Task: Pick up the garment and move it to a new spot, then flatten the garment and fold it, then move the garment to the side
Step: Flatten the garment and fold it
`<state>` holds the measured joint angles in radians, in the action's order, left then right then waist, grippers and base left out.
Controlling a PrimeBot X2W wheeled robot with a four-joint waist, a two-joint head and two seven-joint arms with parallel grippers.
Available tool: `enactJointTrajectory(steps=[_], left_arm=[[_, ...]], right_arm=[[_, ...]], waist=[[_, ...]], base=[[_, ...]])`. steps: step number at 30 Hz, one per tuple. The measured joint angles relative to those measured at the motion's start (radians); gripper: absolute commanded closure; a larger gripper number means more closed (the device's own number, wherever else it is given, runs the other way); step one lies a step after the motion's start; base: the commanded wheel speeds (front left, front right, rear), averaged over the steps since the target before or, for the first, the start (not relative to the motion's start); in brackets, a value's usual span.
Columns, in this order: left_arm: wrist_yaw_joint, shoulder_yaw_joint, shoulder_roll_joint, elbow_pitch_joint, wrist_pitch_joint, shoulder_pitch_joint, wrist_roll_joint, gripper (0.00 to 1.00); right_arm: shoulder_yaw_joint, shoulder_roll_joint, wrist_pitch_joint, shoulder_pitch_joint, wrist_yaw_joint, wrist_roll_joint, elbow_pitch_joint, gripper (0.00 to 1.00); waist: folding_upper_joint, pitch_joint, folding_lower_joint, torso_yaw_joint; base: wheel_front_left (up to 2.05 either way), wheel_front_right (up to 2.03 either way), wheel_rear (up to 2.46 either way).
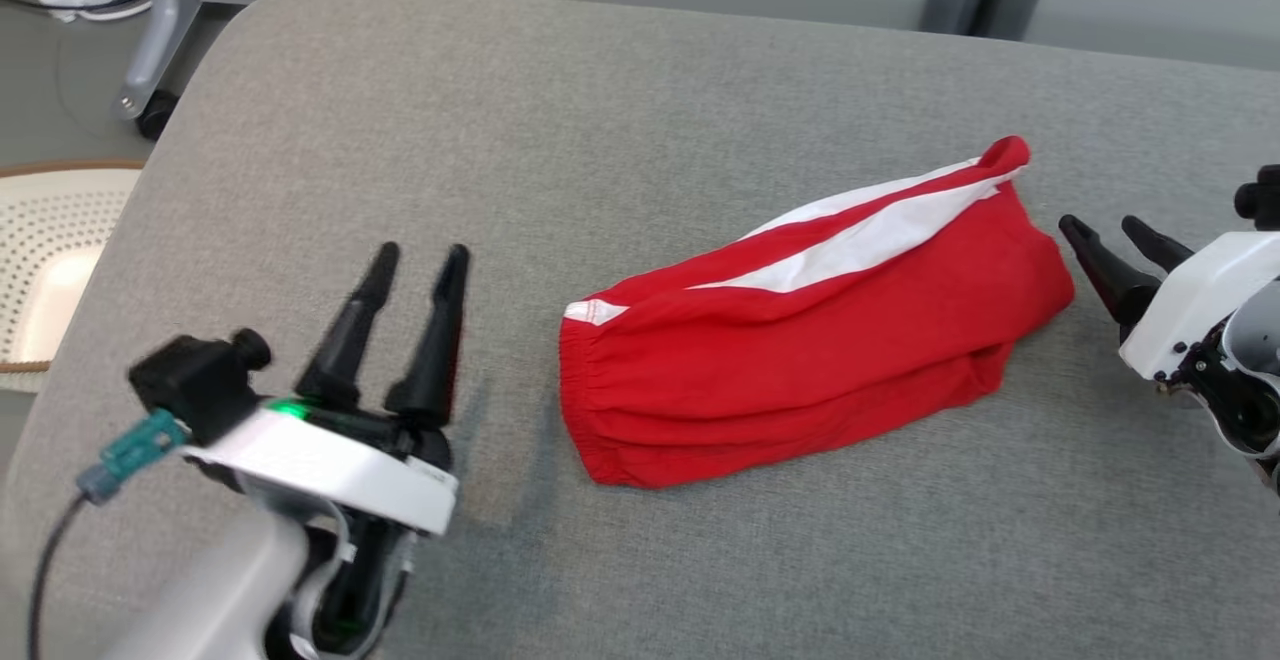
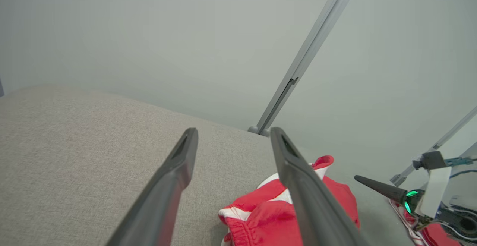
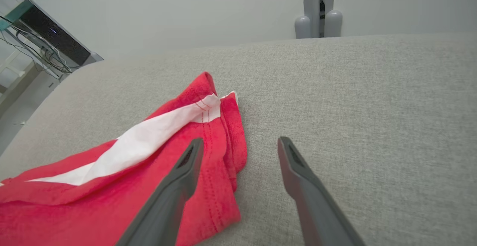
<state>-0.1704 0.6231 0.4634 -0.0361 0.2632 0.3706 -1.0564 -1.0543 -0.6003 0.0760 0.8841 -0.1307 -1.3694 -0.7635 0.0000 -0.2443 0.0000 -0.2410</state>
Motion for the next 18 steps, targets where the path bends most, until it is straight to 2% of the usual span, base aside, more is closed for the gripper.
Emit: enactJointTrajectory(steps=[3,9,18], left_arm=[[0.026,-0.018,-0.062,-0.012,0.001,-0.052,0.079,0.00],[0.077,-0.029,-0.138,0.018,0.001,-0.087,0.181,0.00],[0.131,-0.067,-0.228,0.055,0.001,-0.131,0.269,0.00]], right_arm=[[-0.037,0.016,-0.033,0.027,0.000,0.042,-0.057,0.00],[-0.068,0.045,-0.067,0.097,0.000,0.077,-0.152,0.00],[-0.056,0.076,-0.133,0.116,0.000,0.025,-0.248,0.00]], waist=[[0.0000,-0.016,0.0000,-0.025],[0.0000,-0.055,0.0001,-0.073],[0.0000,-0.093,0.0000,-0.117]], base=[[0.00,0.00,0.00],[0.00,0.00,0.00],[0.00,0.00,0.00]])
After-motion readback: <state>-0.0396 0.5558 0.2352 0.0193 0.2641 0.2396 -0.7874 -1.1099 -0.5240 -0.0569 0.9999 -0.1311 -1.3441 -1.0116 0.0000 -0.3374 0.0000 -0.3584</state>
